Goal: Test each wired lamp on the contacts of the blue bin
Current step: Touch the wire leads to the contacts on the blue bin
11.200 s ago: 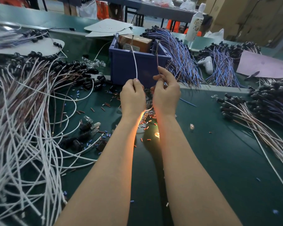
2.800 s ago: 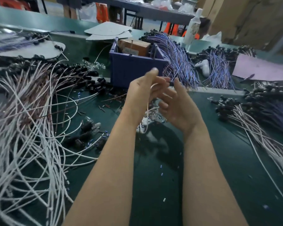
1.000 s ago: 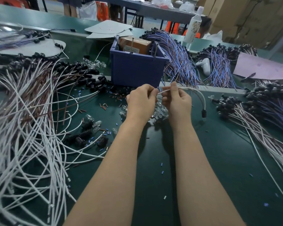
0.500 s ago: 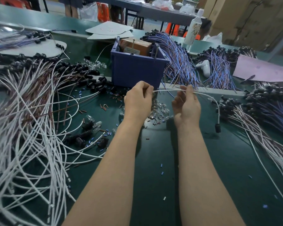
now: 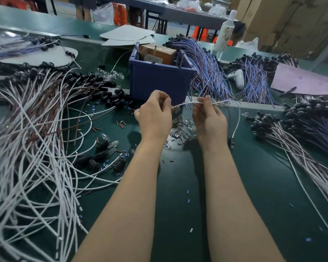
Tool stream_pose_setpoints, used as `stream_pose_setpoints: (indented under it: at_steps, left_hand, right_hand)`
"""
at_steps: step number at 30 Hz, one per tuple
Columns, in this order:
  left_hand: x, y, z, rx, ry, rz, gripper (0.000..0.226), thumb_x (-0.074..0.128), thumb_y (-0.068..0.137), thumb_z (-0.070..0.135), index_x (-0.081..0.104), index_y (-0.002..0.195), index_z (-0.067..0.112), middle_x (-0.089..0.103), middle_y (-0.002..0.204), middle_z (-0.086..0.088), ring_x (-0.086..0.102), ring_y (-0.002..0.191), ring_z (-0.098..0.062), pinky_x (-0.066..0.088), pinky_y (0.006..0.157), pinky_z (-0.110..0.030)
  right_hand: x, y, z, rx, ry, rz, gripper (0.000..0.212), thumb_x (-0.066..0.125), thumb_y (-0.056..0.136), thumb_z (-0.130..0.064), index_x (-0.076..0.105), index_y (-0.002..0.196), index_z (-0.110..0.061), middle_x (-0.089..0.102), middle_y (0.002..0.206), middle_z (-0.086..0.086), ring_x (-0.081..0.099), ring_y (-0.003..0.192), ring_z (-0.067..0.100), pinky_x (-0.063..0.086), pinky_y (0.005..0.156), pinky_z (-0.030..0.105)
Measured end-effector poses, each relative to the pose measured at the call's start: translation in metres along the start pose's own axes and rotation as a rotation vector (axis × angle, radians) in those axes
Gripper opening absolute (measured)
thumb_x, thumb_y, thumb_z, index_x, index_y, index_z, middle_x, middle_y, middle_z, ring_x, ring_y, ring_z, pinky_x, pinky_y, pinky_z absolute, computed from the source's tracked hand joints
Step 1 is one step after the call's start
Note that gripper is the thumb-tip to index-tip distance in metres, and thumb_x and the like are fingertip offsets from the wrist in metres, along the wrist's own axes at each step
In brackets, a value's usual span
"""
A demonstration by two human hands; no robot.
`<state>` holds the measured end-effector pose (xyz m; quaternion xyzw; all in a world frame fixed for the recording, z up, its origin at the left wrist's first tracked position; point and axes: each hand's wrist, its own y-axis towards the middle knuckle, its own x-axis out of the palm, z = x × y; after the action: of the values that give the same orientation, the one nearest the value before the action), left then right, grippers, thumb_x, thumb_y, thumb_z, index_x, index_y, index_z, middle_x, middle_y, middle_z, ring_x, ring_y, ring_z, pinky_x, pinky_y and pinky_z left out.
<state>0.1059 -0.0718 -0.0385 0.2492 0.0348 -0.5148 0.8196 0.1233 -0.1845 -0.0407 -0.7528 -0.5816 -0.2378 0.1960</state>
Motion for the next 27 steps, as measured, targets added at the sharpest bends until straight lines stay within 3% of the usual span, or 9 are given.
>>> stream_pose_setpoints:
  at_steps: [2,4,6,9,16,19,21,23,27]
  left_hand:
    - [-0.001,0.001,-0.002,-0.02,-0.059,-0.053,0.008,0.051,0.097,0.018,0.058,0.094,0.018,0.064,0.076,0.006,0.064,0.083,-0.02,0.046,0.092,-0.041]
    - [0.001,0.001,-0.002,-0.015,-0.118,-0.134,0.01,0.049,0.097,0.015,0.058,0.093,0.018,0.064,0.078,0.003,0.064,0.081,-0.016,0.051,0.079,-0.028]
    - [0.004,0.0,-0.002,0.015,-0.115,-0.176,0.011,0.049,0.097,0.014,0.057,0.091,0.02,0.063,0.077,0.005,0.061,0.075,-0.01,0.046,0.064,-0.011]
    - [0.005,0.001,-0.004,-0.013,-0.169,-0.18,0.013,0.049,0.097,0.013,0.059,0.091,0.019,0.063,0.074,0.007,0.058,0.061,0.005,0.042,0.055,-0.005]
    - [0.008,-0.001,-0.005,-0.045,-0.174,-0.418,0.02,0.053,0.096,0.026,0.066,0.084,0.018,0.064,0.07,0.01,0.057,0.064,-0.008,0.05,0.074,-0.028]
    - [0.005,0.0,-0.006,-0.056,-0.16,-0.469,0.019,0.055,0.095,0.025,0.067,0.082,0.017,0.06,0.064,0.009,0.054,0.063,-0.006,0.049,0.07,-0.026]
    - [0.002,0.003,-0.008,-0.078,-0.152,-0.434,0.024,0.055,0.096,0.026,0.068,0.08,0.014,0.055,0.055,0.012,0.046,0.049,0.004,0.041,0.056,-0.016]
    - [-0.002,0.005,-0.008,-0.113,-0.139,-0.381,0.028,0.056,0.095,0.028,0.068,0.074,0.013,0.052,0.044,0.013,0.043,0.041,0.003,0.036,0.051,-0.014]
    - [-0.004,0.007,-0.011,-0.209,-0.145,-0.255,0.037,0.058,0.093,0.033,0.061,0.059,0.019,0.053,0.049,0.007,0.047,0.047,-0.004,0.038,0.062,-0.025]
  right_hand:
    - [-0.002,0.0,-0.003,-0.001,0.059,0.05,0.02,0.056,0.095,-0.017,0.062,0.077,-0.009,0.067,0.058,-0.003,0.062,0.053,0.006,0.052,0.054,0.016]
    - [-0.003,0.0,-0.004,0.002,0.115,0.079,0.022,0.056,0.095,-0.017,0.062,0.075,-0.009,0.067,0.056,-0.003,0.063,0.051,0.006,0.053,0.053,0.016]
    - [-0.003,0.0,-0.005,0.005,0.162,0.084,0.022,0.056,0.095,-0.016,0.062,0.075,-0.008,0.066,0.055,-0.002,0.062,0.05,0.005,0.053,0.052,0.015]
    - [-0.003,0.001,-0.005,0.013,0.211,0.098,0.021,0.056,0.095,-0.016,0.062,0.076,-0.007,0.066,0.055,-0.001,0.062,0.05,0.005,0.052,0.052,0.015]
    - [-0.005,0.004,-0.01,-0.006,0.416,0.216,0.02,0.056,0.094,-0.012,0.06,0.076,-0.005,0.066,0.053,0.0,0.062,0.047,0.005,0.052,0.048,0.015]
    - [-0.009,0.004,-0.014,-0.016,0.48,0.291,0.02,0.058,0.093,-0.011,0.06,0.075,-0.004,0.065,0.051,0.001,0.061,0.044,0.006,0.051,0.045,0.015]
    - [-0.014,0.005,-0.017,-0.037,0.517,0.336,0.021,0.058,0.093,-0.01,0.059,0.073,-0.004,0.064,0.049,0.001,0.059,0.041,0.005,0.05,0.044,0.015]
    - [-0.016,0.006,-0.017,-0.049,0.516,0.364,0.02,0.058,0.093,-0.01,0.059,0.073,-0.005,0.064,0.049,0.0,0.059,0.041,0.005,0.05,0.044,0.014]
    - [-0.016,0.007,-0.016,-0.066,0.497,0.397,0.021,0.058,0.093,-0.009,0.059,0.073,-0.005,0.063,0.048,0.0,0.059,0.041,0.005,0.051,0.046,0.014]
